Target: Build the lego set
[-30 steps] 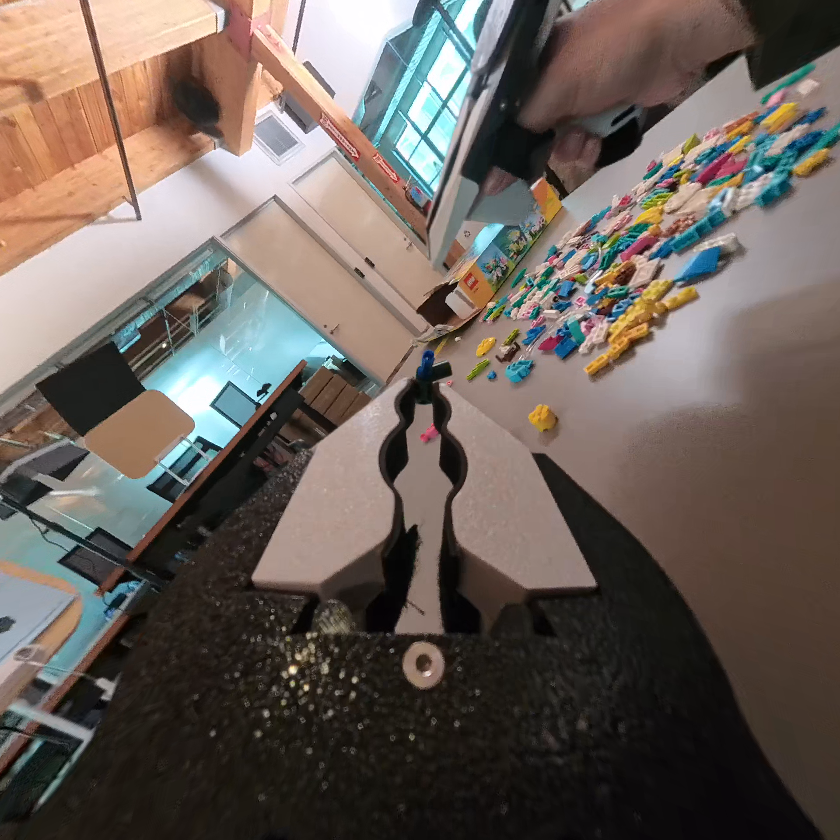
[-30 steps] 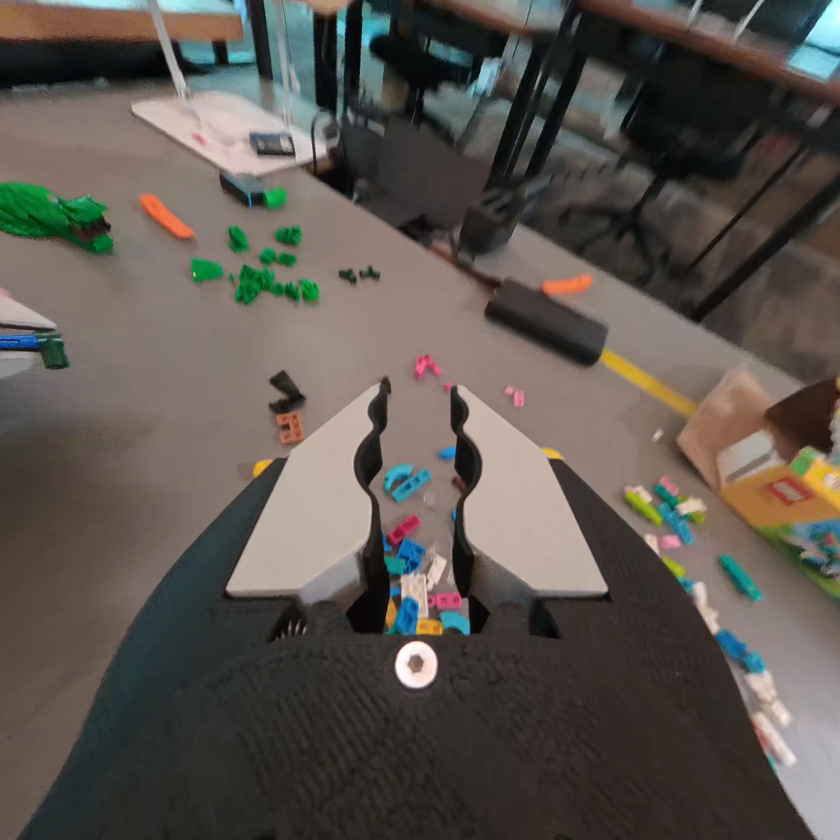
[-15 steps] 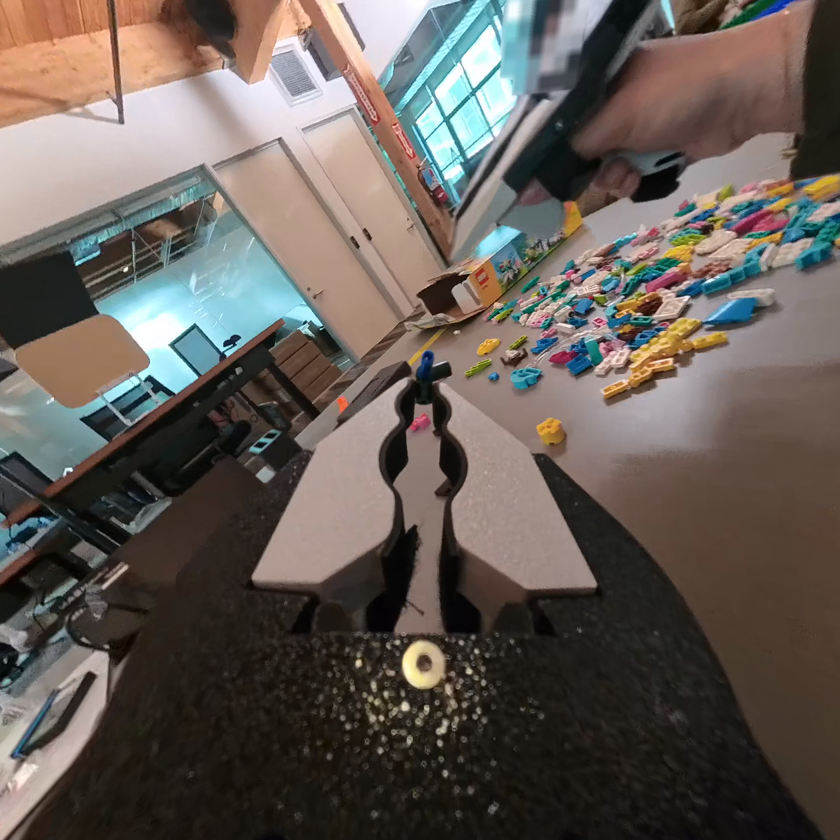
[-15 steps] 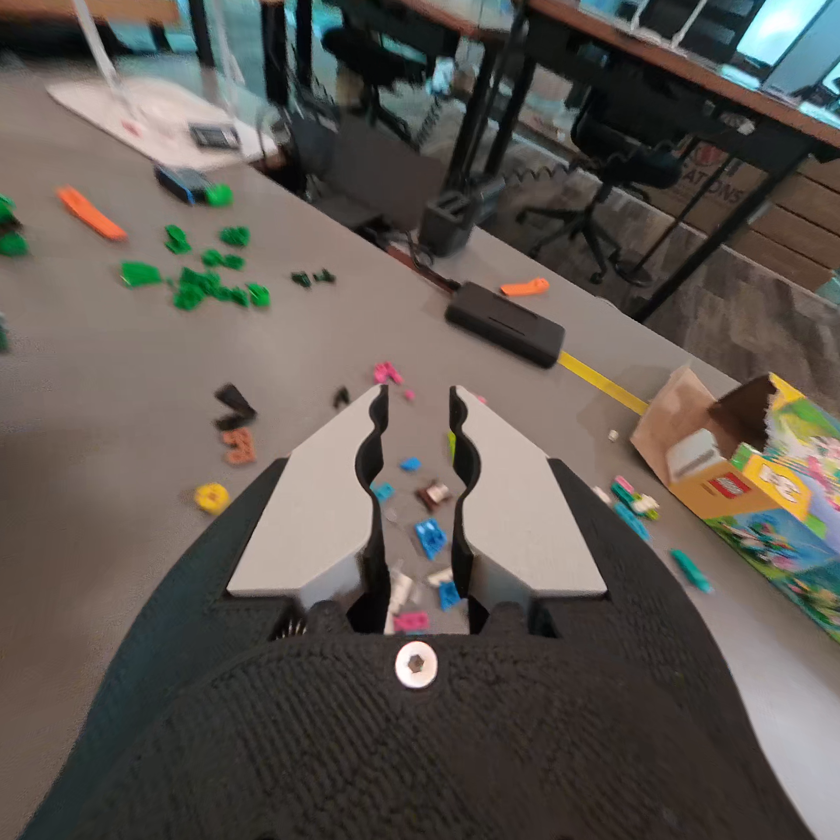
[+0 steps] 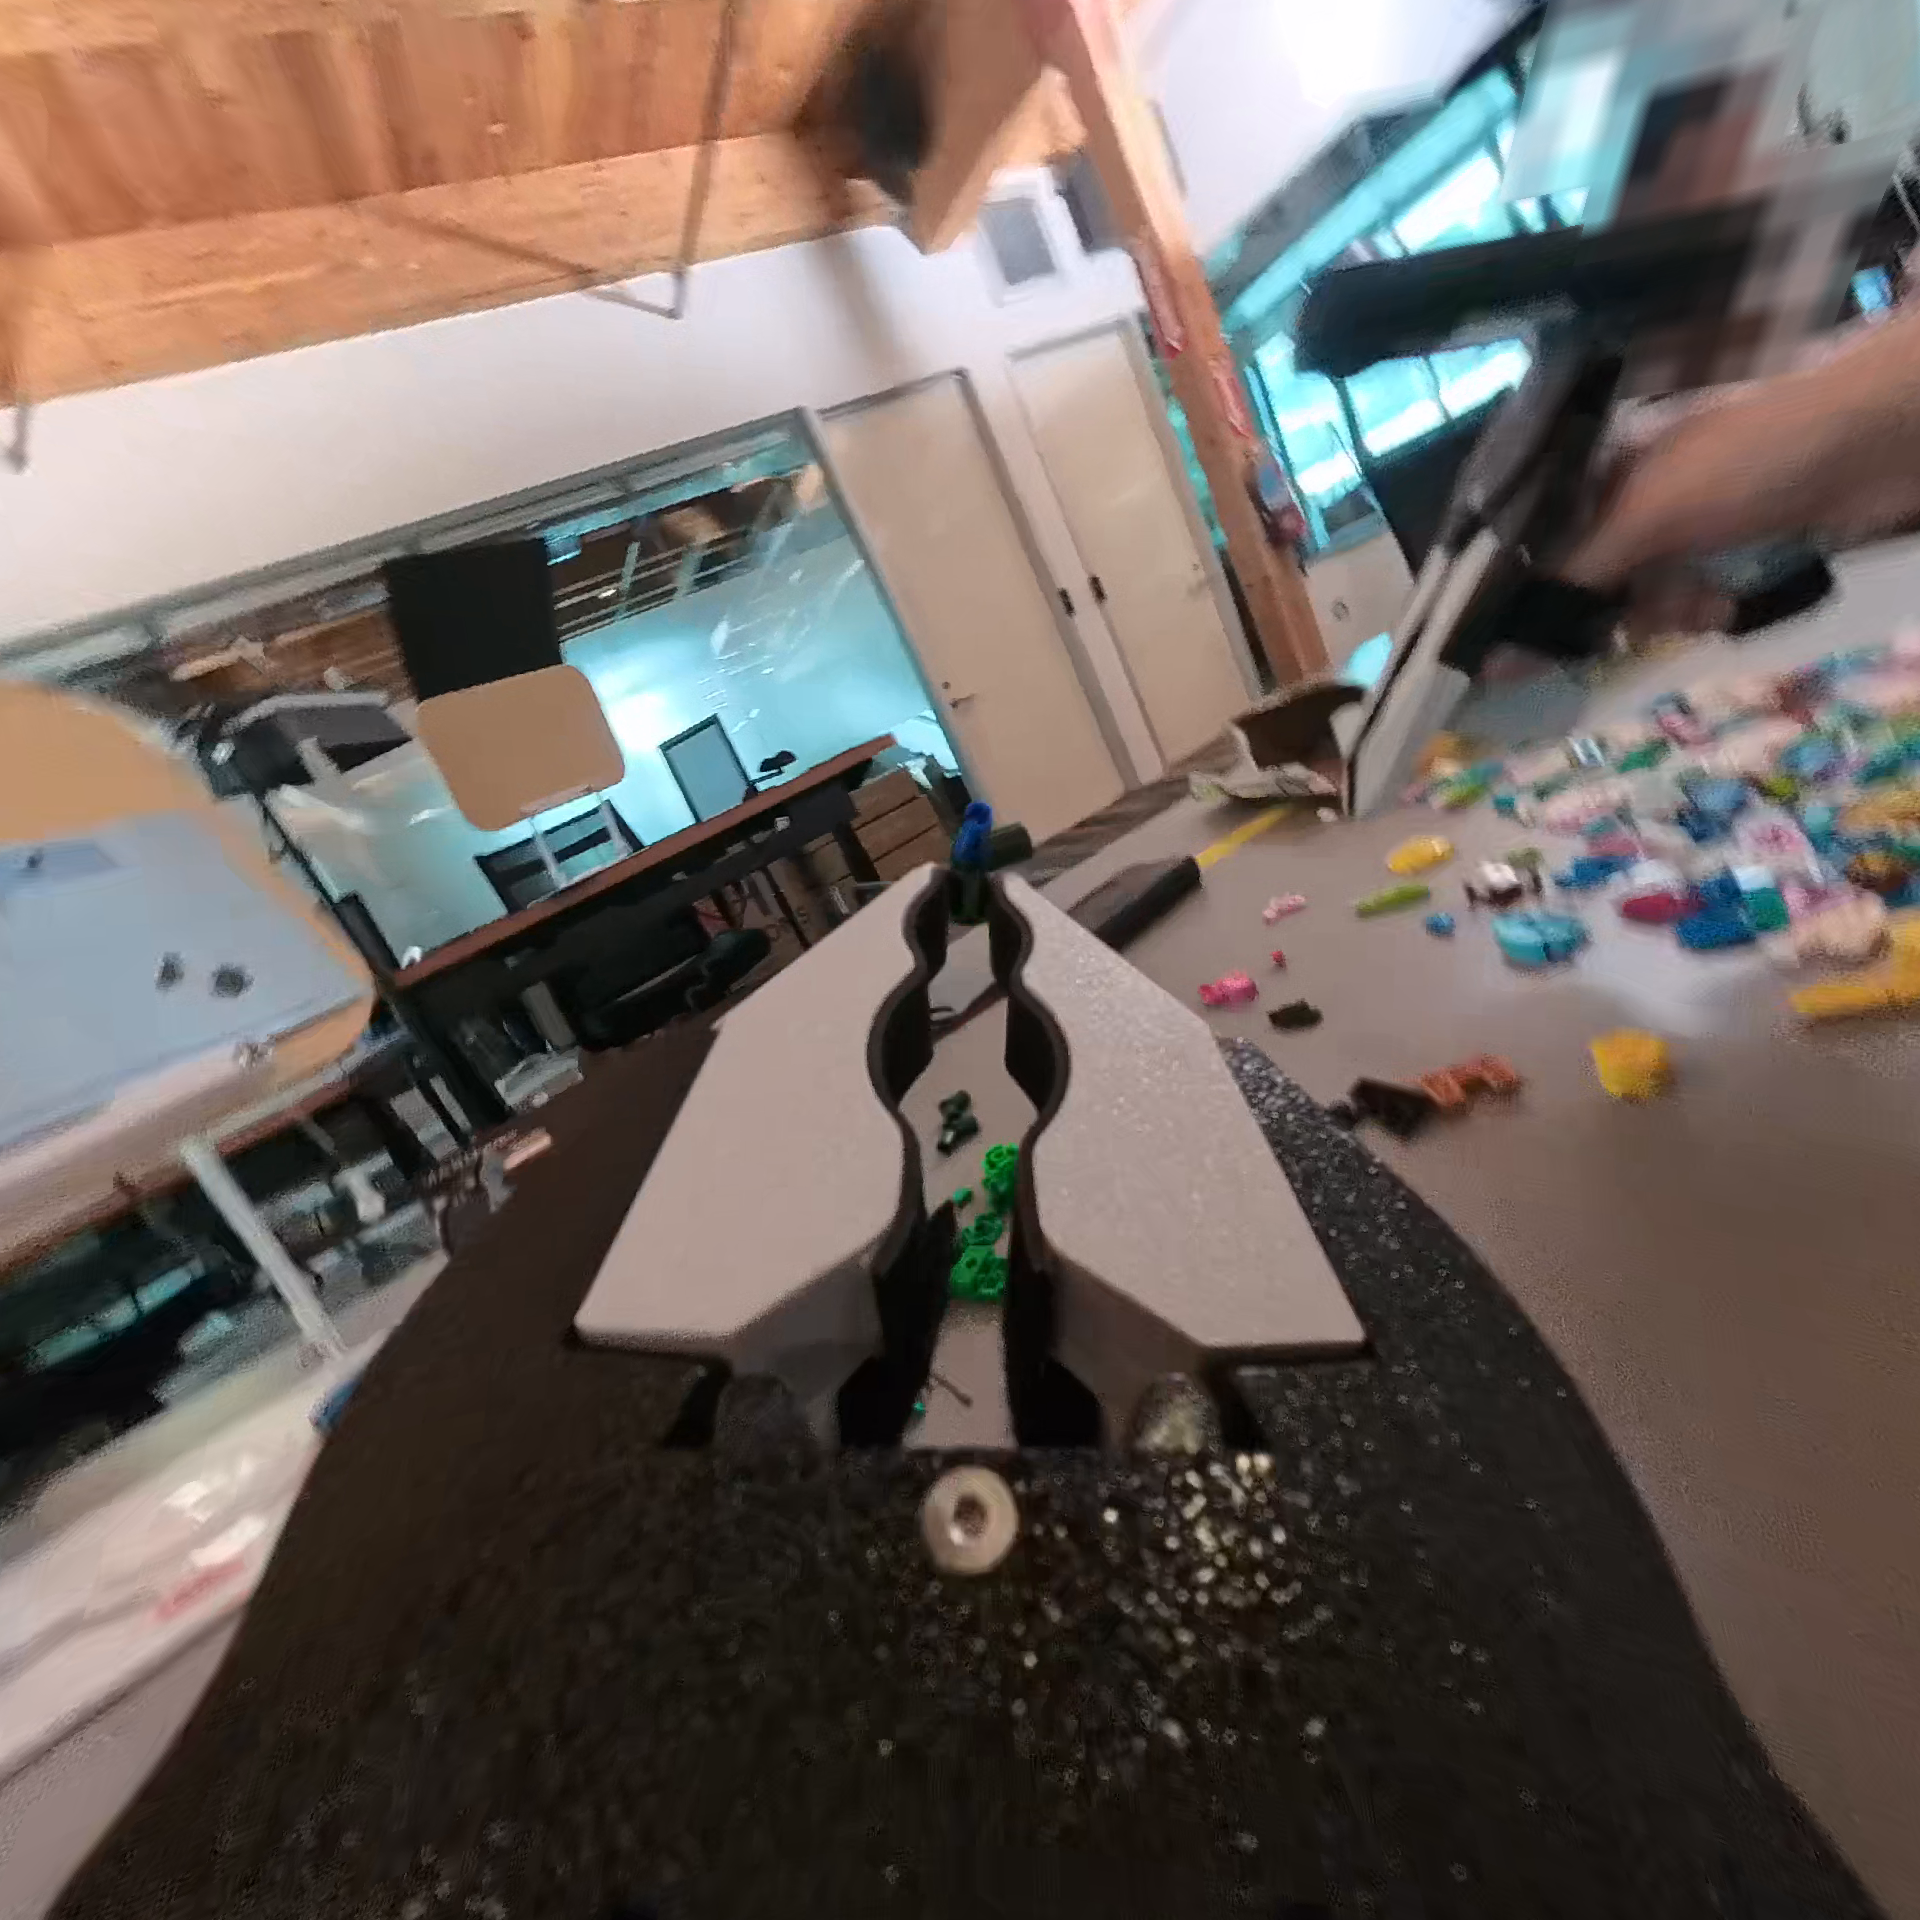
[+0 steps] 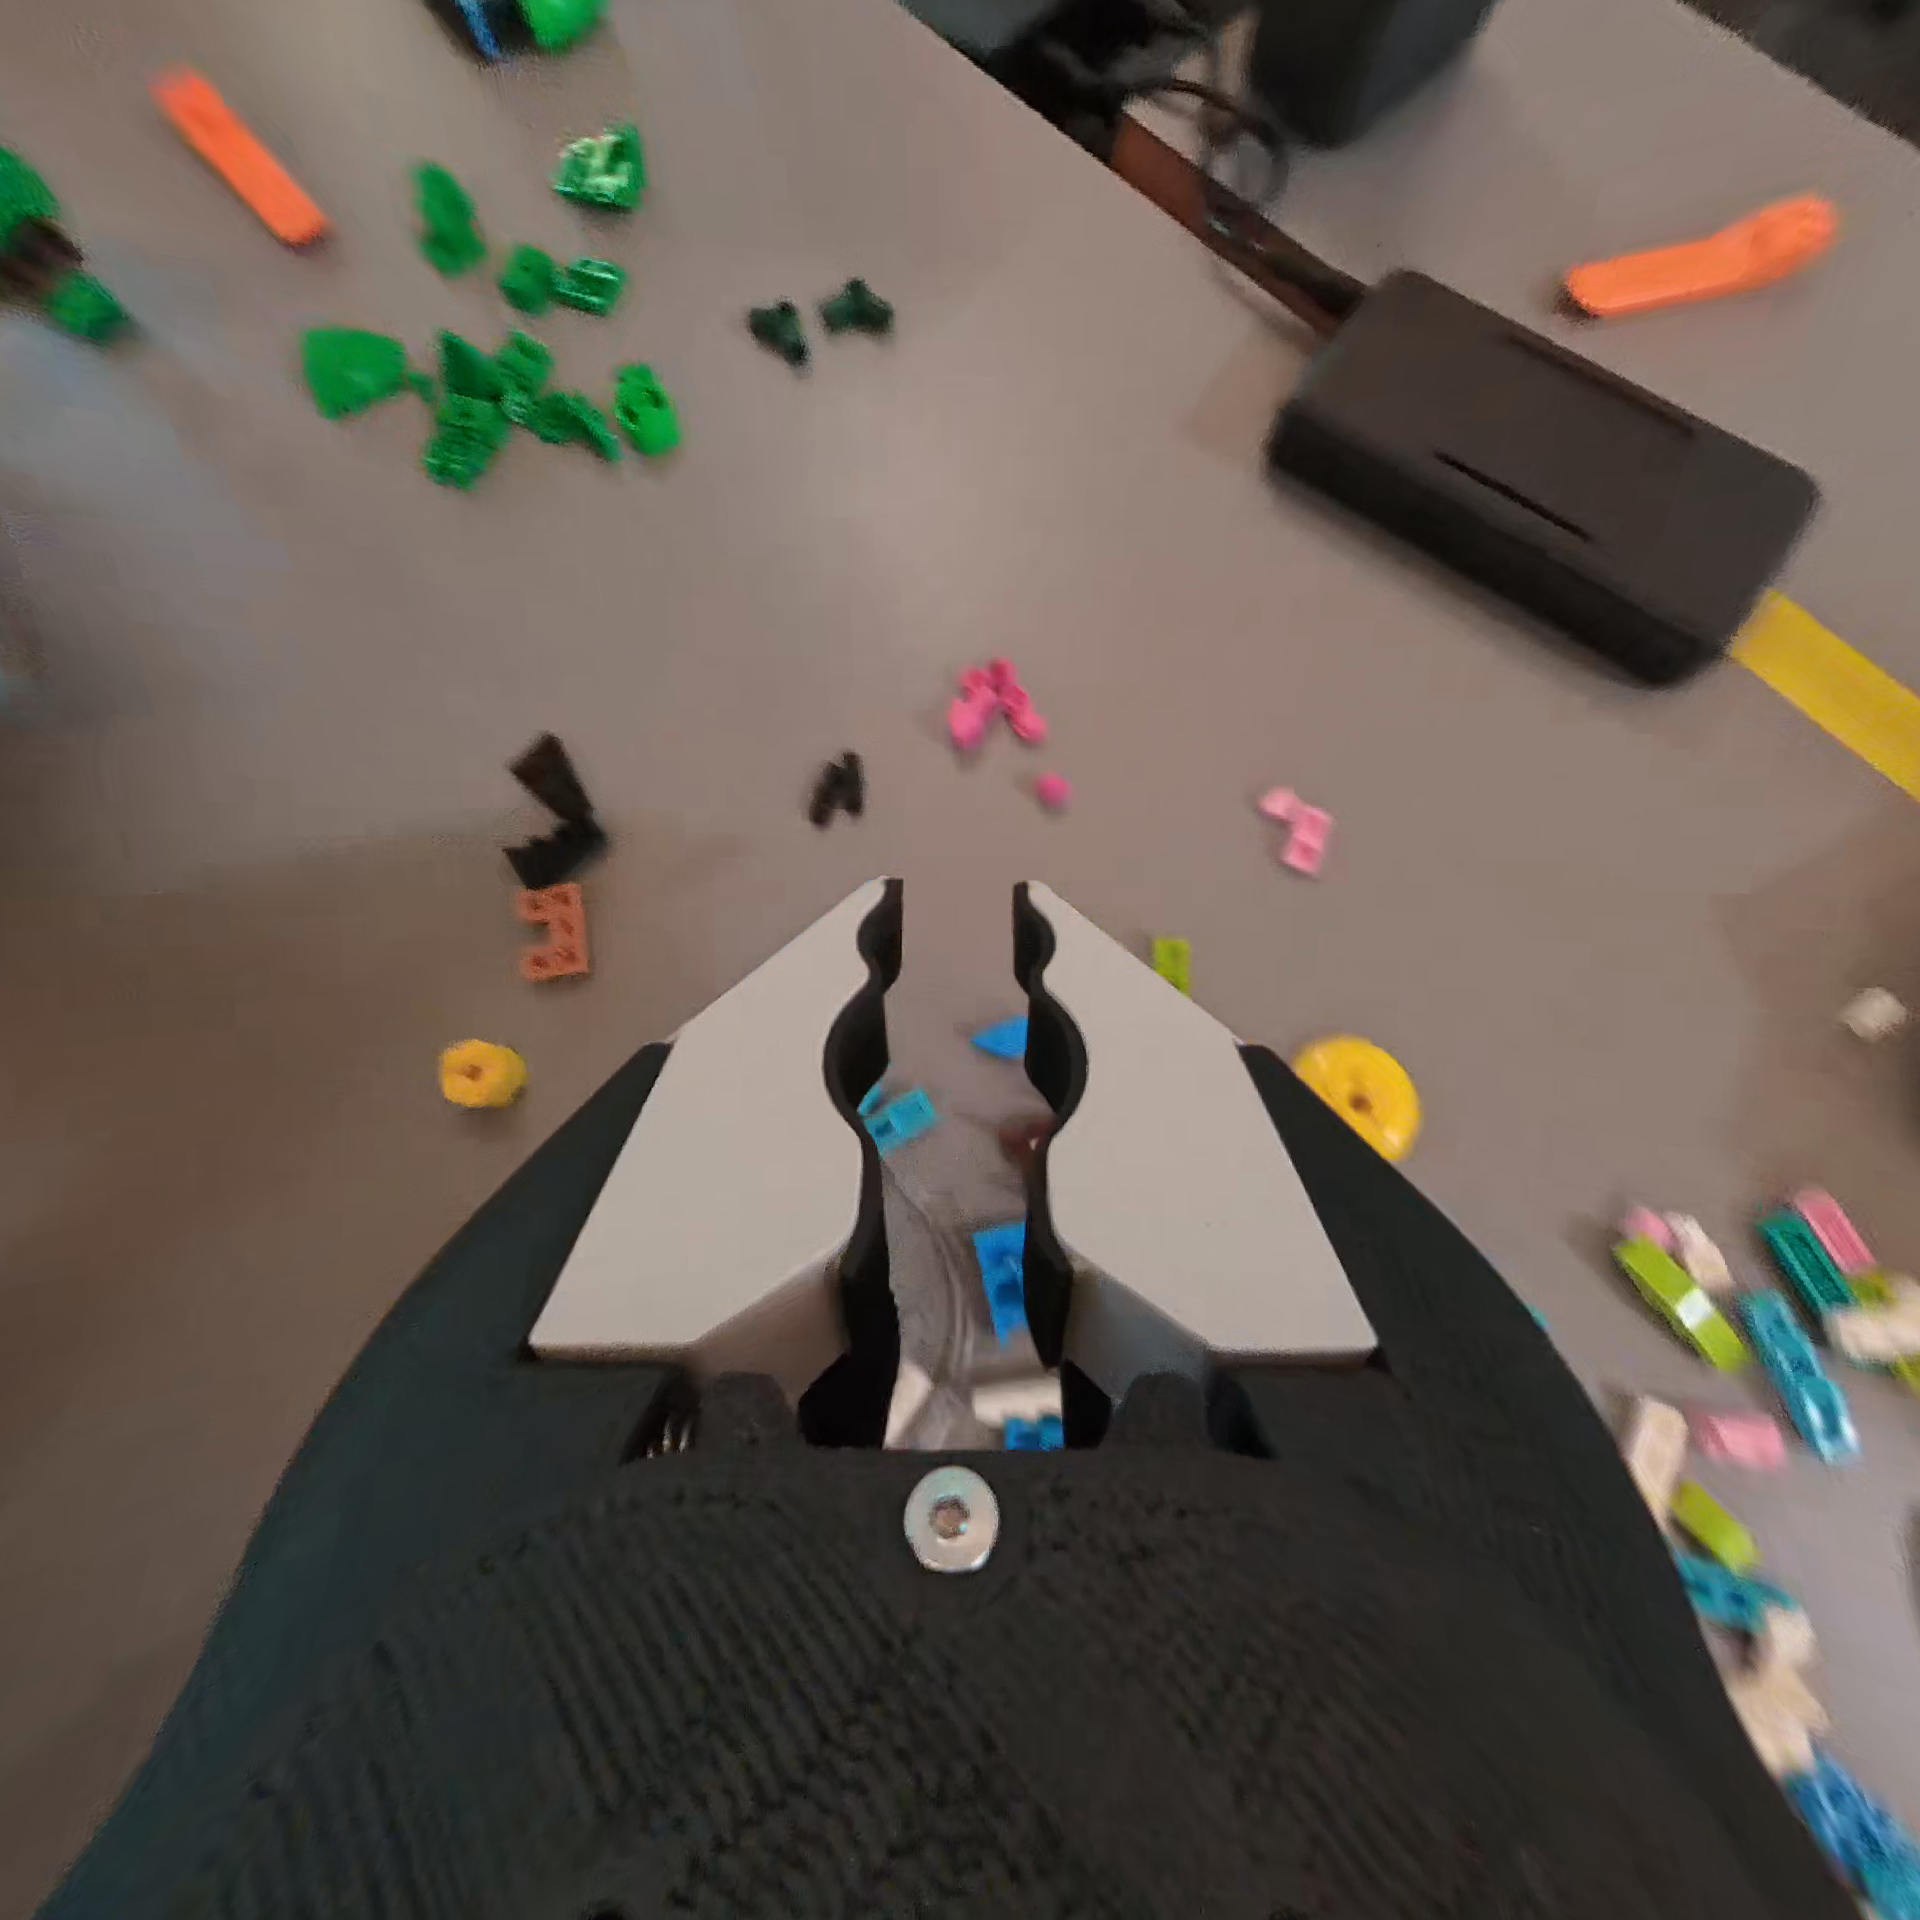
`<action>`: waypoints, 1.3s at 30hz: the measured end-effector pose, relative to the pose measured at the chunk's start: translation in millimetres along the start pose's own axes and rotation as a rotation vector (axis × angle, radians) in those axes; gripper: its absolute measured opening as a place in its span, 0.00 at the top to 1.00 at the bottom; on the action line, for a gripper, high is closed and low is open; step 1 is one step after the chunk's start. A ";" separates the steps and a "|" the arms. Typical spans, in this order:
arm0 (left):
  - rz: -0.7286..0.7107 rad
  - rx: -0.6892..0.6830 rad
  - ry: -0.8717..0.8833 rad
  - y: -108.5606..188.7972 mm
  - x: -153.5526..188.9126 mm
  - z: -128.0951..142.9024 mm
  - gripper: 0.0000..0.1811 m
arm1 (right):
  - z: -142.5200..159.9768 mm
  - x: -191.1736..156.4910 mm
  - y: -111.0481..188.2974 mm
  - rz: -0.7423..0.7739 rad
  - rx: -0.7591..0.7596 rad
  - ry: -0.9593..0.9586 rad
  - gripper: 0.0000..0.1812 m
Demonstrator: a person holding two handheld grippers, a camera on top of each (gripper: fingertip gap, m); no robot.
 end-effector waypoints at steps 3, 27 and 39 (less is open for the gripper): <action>-0.110 0.134 0.289 12.9 -31.7 -2.7 0.97 | -18.9 -18.5 -25.4 -0.050 -0.029 0.051 0.83; -0.136 0.026 0.229 12.3 -49.1 12.6 0.97 | -88.1 -45.6 -176.7 -0.178 -0.050 0.099 0.89; 0.187 -0.410 0.272 -0.7 -23.9 42.8 0.97 | -88.0 -88.9 -112.2 -0.131 0.250 0.383 1.00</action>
Point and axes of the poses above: each gripper's, where its closed fingertips meet, y back along the fingers, z out of its underside, x = y × z across the jaws, the point moved 5 cm from there along y, back along the fingers, and after that the axes turned 2 degrees about x, right-handed, at the moved point
